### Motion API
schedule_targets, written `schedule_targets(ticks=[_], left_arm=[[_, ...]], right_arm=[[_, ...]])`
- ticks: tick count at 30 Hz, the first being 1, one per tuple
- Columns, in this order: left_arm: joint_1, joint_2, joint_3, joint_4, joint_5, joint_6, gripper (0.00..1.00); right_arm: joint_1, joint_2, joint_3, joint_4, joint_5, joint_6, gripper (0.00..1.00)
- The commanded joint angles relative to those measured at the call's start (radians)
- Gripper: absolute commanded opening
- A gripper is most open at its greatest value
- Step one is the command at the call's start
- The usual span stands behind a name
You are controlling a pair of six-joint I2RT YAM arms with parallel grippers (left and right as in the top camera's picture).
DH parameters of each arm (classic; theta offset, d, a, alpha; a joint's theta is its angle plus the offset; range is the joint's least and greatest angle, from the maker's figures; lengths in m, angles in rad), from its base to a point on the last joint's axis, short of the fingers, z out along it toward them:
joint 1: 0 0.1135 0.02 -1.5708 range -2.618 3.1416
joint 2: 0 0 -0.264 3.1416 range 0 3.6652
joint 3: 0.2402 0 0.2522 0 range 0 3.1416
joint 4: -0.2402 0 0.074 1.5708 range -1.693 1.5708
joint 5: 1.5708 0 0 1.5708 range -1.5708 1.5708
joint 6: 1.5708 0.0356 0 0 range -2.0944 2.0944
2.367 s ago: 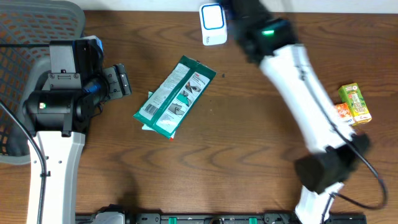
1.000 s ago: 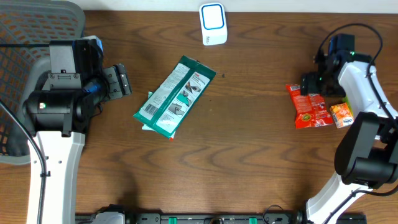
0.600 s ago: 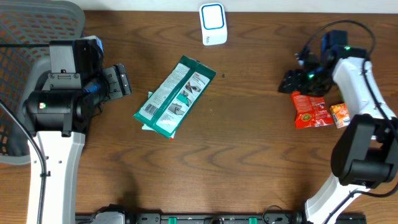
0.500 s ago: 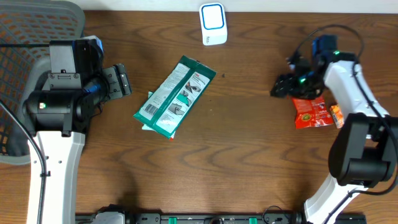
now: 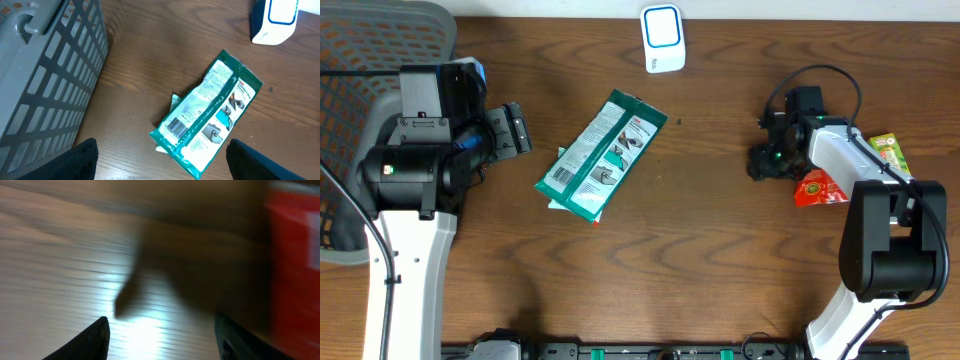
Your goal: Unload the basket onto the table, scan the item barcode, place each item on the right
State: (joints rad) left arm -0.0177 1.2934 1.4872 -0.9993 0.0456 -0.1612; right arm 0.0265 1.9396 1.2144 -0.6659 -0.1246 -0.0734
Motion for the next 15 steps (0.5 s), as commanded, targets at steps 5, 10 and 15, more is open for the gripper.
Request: schedule_targets(ticks=[5,10,15], left_arm=[[-0.001,0.000,0.018,-0.003,-0.009,-0.009,0.83],[-0.001,0.000,0.018,-0.003,-0.009,-0.009,0.83],[-0.001,0.000,0.018,-0.003,-0.009,-0.009,0.83]], right_arm=[[-0.047,-0.002,-0.023,-0.016,0.328,-0.002,0.64],[-0.093,-0.002,-0.023,0.002,0.350,-0.002,0.68],[-0.107,-0.003,-0.019,0.029,0.322,-0.003,0.69]])
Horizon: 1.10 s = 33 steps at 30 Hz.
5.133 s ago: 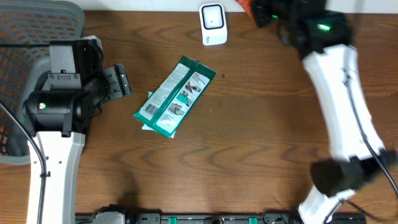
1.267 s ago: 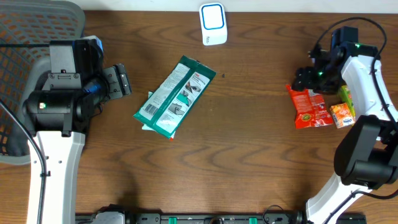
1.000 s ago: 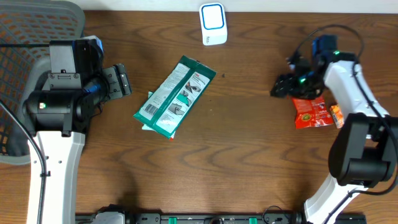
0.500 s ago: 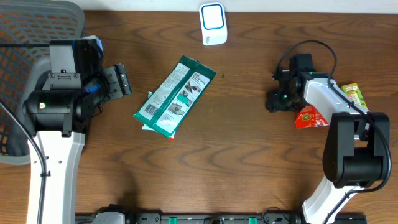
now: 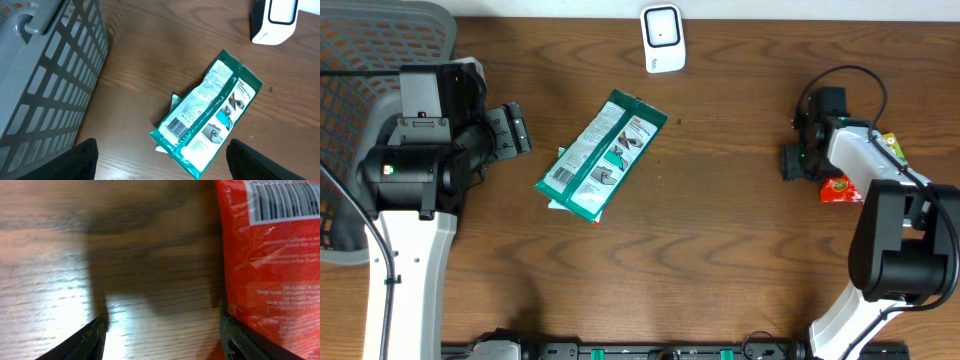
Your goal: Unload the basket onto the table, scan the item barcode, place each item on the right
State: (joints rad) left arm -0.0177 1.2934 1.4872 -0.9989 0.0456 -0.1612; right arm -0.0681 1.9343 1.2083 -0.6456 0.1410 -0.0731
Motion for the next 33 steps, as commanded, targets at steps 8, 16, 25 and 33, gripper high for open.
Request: schedule_targets(ticks=[8,16,25,33], left_arm=[[-0.001,0.000,0.018,-0.003,-0.009,-0.009,0.83],[-0.001,0.000,0.018,-0.003,-0.009,-0.009,0.83],[-0.001,0.000,0.018,-0.003,-0.009,-0.009,0.83],[-0.001,0.000,0.018,-0.003,-0.009,-0.009,0.83]], right_arm=[[0.013,-0.012,0.147,-0.166,-0.251,0.009,0.68],[0.133,-0.013,0.206,-0.190,-0.835,0.156,0.87],[0.371,-0.012,0.167,-0.030,-0.836,0.498,0.97],[0.583,-0.012,0.118,0.183,-0.731,0.772,0.80]])
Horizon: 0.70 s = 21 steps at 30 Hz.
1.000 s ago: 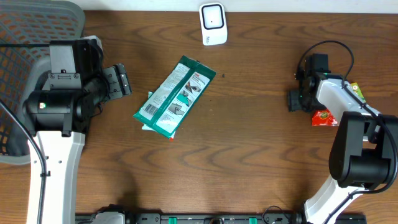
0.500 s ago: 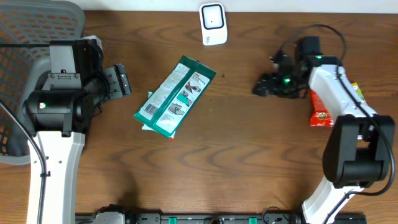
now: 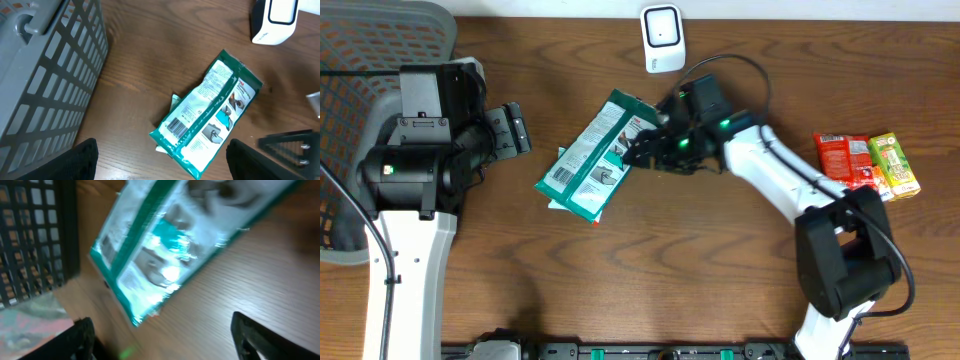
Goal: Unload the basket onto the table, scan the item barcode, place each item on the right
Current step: 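Reach the right gripper to the green wipes pack and grasp it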
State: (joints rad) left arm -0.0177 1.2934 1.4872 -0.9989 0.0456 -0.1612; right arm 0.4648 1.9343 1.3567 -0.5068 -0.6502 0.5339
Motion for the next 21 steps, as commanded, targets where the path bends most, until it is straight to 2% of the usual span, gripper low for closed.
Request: schedule_targets(ticks=[1,8,13,21], left_arm=[[-0.001,0.000,0.018,-0.003,-0.009,-0.009,0.83],[-0.001,0.000,0.018,-0.003,-0.009,-0.009,0.83],[-0.001,0.000,0.018,-0.003,-0.009,-0.009,0.83],[-0.001,0.000,0.018,-0.003,-0.009,-0.009,0.83]], right_arm=[[0.068,-0.012,-0.039,0.065,0.091,0.195,0.80],[0.130,-0.012,-0.123,0.225,0.137,0.298,0.73],[0.134,-0.012,-0.223,0.389,0.133,0.378,0.72],[0.143,-0.012,-0.365,0.645,0.153,0.427,0.74]])
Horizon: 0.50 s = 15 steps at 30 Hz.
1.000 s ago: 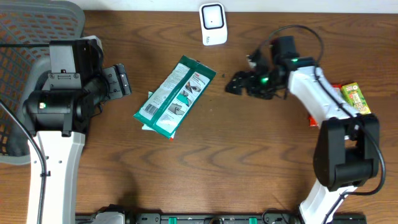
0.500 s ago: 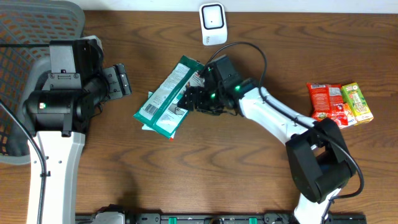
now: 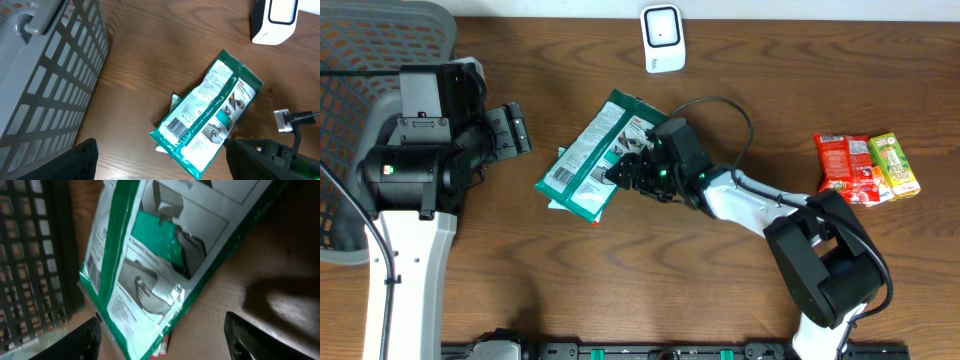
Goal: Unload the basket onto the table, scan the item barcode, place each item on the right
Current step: 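Reach the right gripper to the green wipes pack and grasp it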
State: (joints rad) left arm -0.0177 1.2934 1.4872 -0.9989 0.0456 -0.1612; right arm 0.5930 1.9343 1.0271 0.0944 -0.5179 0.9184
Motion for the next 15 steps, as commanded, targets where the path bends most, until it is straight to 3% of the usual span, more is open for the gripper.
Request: schedule_targets(ticks=[1,12,15], left_arm=[[-0.001,0.000,0.018,-0.003,-0.009,-0.009,0.83],[-0.001,0.000,0.018,-0.003,-0.009,-0.009,0.83],[-0.001,0.000,0.018,-0.003,-0.009,-0.009,0.83]], right_arm=[[0.019,-0.011,-0.048,0.065,0.039,0.064,0.74],[0.094,-0.002,-0.129,0.284,0.208,0.210,0.77],[0.104,0.023,-0.129,0.310,0.232,0.211,0.73]])
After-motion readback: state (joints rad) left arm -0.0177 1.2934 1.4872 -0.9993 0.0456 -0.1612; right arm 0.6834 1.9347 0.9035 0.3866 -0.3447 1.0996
